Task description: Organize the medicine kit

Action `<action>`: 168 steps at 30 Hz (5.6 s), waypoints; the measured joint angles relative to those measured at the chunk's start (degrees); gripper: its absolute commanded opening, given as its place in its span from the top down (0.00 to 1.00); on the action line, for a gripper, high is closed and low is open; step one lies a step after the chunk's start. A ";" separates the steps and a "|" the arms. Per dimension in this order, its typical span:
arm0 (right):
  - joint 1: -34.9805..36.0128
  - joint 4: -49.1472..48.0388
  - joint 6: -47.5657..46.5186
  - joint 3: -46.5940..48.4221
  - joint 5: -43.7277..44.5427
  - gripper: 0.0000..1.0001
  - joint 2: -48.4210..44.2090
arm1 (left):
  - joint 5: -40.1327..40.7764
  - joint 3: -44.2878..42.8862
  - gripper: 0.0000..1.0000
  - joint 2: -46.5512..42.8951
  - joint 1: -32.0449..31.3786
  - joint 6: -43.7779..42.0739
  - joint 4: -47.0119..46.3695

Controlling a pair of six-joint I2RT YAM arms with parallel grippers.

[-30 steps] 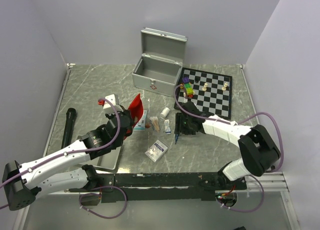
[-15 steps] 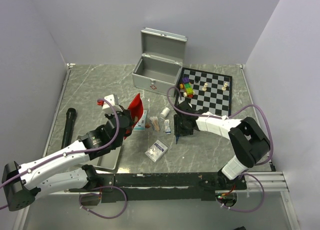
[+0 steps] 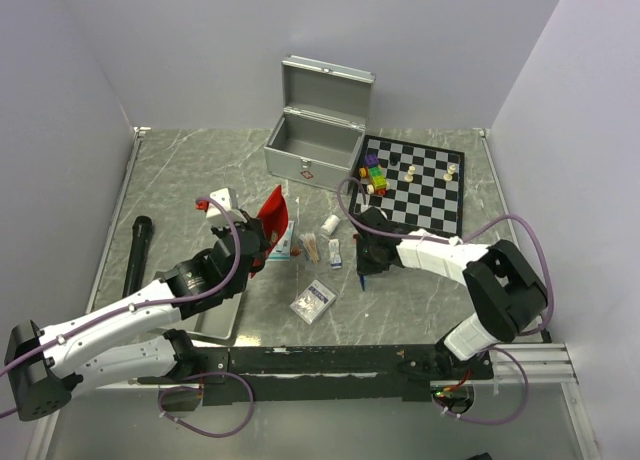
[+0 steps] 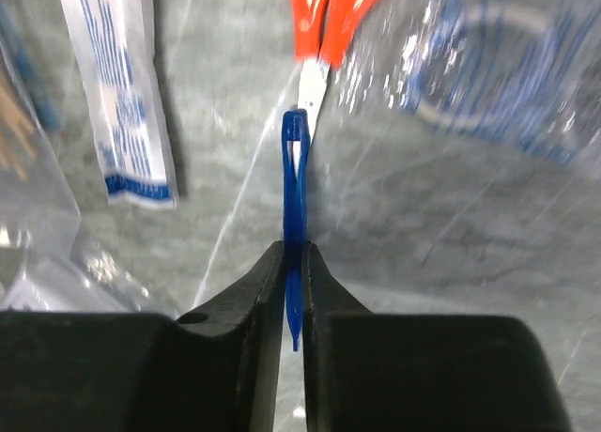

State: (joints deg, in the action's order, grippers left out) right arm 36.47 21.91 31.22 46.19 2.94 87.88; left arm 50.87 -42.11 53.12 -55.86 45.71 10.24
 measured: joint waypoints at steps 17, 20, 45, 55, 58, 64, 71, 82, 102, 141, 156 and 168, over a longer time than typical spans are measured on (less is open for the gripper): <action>0.15 -0.76 5.73 2.97 -12.66 0.96 -18.97 | -1.97 0.00 0.99 2.58 0.00 0.04 -1.29; 0.17 -4.48 8.57 5.77 -17.25 0.96 -18.49 | -2.91 -0.07 0.99 3.45 0.00 0.04 -1.92; 0.90 -20.06 25.88 13.92 -35.65 0.99 -4.63 | -7.65 -4.55 0.99 8.57 0.00 -0.63 -6.64; 0.20 -24.30 33.77 12.94 -34.10 0.99 -4.11 | -8.24 -4.52 0.99 8.52 0.00 -0.59 -7.04; 0.13 -24.57 35.36 12.85 -32.68 0.97 -4.13 | -8.24 -4.52 0.99 8.50 -0.02 -0.59 -7.06; -0.39 -23.32 36.02 12.59 -30.18 0.55 -4.15 | -8.17 -4.39 0.99 7.91 -0.02 -0.57 -7.04; -0.39 -18.99 34.01 14.16 -28.41 0.34 -4.13 | -8.13 -4.37 0.99 7.72 -0.09 -0.59 -7.02; 0.04 -9.16 21.51 21.42 -27.21 0.33 -6.62 | -5.90 -4.37 0.99 7.74 -0.11 -0.52 -6.14; -4.50 -0.48 3.65 2.14 -0.46 0.53 -9.62 | -2.03 0.90 0.99 0.70 1.49 5.62 2.14; -6.80 -1.36 -5.44 16.04 6.14 0.78 14.71 | -4.07 3.63 0.99 0.72 2.16 7.69 4.63; -6.86 -0.04 -3.54 15.87 4.42 1.00 12.74 | -4.15 3.63 0.99 0.72 2.16 7.50 4.17; -6.88 -0.09 4.79 13.40 -6.32 1.00 -3.80 | -3.82 2.34 0.99 2.93 2.21 7.82 3.06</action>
State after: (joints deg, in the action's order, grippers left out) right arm 29.58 21.82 36.01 59.59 -3.38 84.07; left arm 47.05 -39.77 56.05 -53.65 53.54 13.30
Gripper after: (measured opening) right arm 0.013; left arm 0.023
